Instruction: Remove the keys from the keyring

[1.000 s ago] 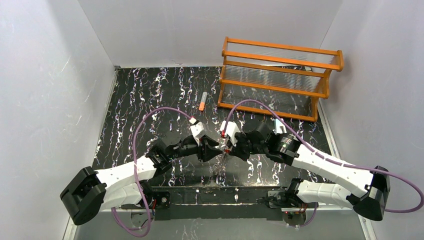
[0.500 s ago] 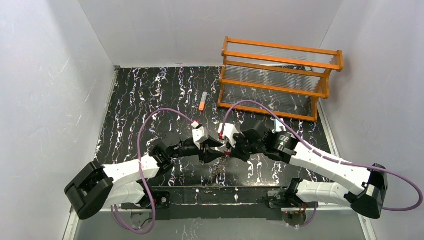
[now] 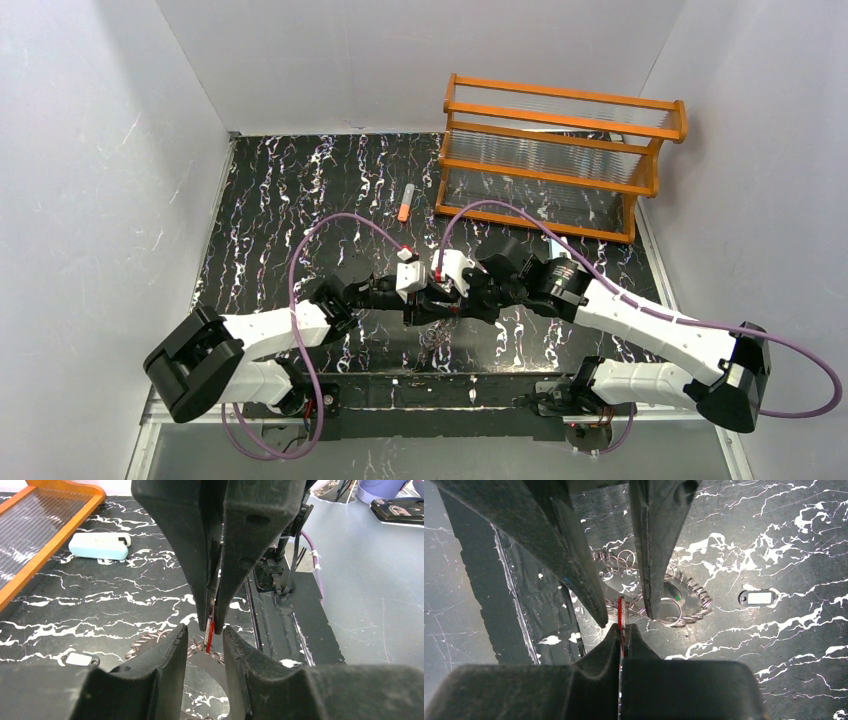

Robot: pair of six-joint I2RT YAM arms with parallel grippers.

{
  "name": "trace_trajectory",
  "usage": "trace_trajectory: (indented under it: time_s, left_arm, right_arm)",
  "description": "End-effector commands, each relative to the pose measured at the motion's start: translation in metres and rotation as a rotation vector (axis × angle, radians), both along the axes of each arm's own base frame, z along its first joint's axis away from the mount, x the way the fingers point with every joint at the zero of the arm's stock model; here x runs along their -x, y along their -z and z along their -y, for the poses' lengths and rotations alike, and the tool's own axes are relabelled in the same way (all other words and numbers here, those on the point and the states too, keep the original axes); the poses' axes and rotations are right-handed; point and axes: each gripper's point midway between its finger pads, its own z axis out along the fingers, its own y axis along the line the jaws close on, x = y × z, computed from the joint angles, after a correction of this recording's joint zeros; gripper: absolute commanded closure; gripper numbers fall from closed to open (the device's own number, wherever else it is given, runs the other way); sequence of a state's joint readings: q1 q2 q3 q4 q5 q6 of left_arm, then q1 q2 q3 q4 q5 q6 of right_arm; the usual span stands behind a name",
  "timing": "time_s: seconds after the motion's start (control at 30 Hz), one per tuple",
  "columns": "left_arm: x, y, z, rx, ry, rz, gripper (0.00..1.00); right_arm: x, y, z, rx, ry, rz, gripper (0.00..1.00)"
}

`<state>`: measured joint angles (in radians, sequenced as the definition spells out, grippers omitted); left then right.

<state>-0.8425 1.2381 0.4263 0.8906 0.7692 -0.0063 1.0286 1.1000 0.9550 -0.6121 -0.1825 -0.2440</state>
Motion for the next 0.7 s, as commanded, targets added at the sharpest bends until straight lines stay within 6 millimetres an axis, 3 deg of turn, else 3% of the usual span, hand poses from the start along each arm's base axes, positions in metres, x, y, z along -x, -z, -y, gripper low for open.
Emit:
trace_trajectory:
  time_s: [0.0, 0.1, 0.3, 0.47, 0.57, 0.67]
  left_arm:
    - [0.002, -0.019, 0.01, 0.046, 0.062, 0.067, 0.72]
    - [0.003, -0.022, 0.012, 0.049, 0.076, 0.063, 0.79]
    - [0.009, -0.02, 0.013, 0.043, 0.103, 0.046, 1.0]
    - [0.003, -0.022, 0.013, 0.046, 0.058, 0.027, 1.0]
    - [-0.012, -0.028, 0.011, 0.065, -0.058, 0.014, 1.0]
    - [-0.026, -0.038, 0.007, 0.113, -0.174, -0.019, 1.0]
  right_arm:
    - [-0.002, -0.023, -0.01, -0.055, -0.036, 0.029, 0.99]
    - [-0.002, -0.021, -0.01, -0.043, -0.044, 0.022, 0.99]
    - [-0.003, -0.019, -0.011, -0.031, -0.05, 0.025, 0.99]
    - [-0.013, -0.025, -0.009, -0.037, -0.013, 0.073, 0.98]
    - [-0.023, -0.034, -0.01, -0.079, 0.051, 0.119, 0.75]
    - [-0.034, -0.044, -0.009, -0.157, 0.137, 0.165, 0.6]
